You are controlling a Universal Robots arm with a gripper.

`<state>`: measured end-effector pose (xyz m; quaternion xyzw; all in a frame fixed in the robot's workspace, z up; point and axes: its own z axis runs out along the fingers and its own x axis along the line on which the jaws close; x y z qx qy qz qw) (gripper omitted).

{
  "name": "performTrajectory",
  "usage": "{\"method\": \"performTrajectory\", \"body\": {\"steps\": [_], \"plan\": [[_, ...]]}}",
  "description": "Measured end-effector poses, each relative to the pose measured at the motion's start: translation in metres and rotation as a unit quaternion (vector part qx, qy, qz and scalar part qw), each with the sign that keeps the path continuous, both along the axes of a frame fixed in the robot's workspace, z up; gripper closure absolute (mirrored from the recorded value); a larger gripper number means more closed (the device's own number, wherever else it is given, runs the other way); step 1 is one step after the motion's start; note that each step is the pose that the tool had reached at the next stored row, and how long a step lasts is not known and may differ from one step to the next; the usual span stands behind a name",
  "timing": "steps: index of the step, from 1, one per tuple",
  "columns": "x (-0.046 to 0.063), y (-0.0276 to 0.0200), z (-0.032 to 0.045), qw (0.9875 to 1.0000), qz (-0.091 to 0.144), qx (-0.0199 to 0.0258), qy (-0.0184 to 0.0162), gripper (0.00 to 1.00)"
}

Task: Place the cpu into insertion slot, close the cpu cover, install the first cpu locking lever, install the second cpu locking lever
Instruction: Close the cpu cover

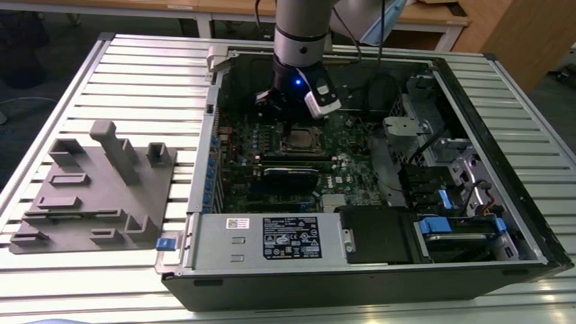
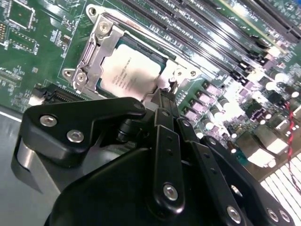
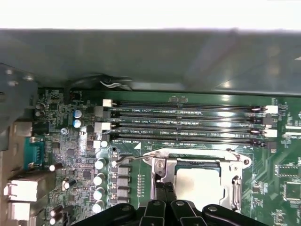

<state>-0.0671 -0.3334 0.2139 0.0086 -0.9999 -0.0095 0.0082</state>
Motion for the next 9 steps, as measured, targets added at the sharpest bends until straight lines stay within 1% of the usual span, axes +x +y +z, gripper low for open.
{"method": "performTrajectory", "body": {"steps": [5, 9], "plan": [[0.0000, 0.0000, 0.0106, 1.0000, 0.000, -0.0001, 0.0000, 0.89], [0.0000, 0.0000, 0.0112, 1.0000, 0.000, 0.0001, 0.0000, 0.89]]}}
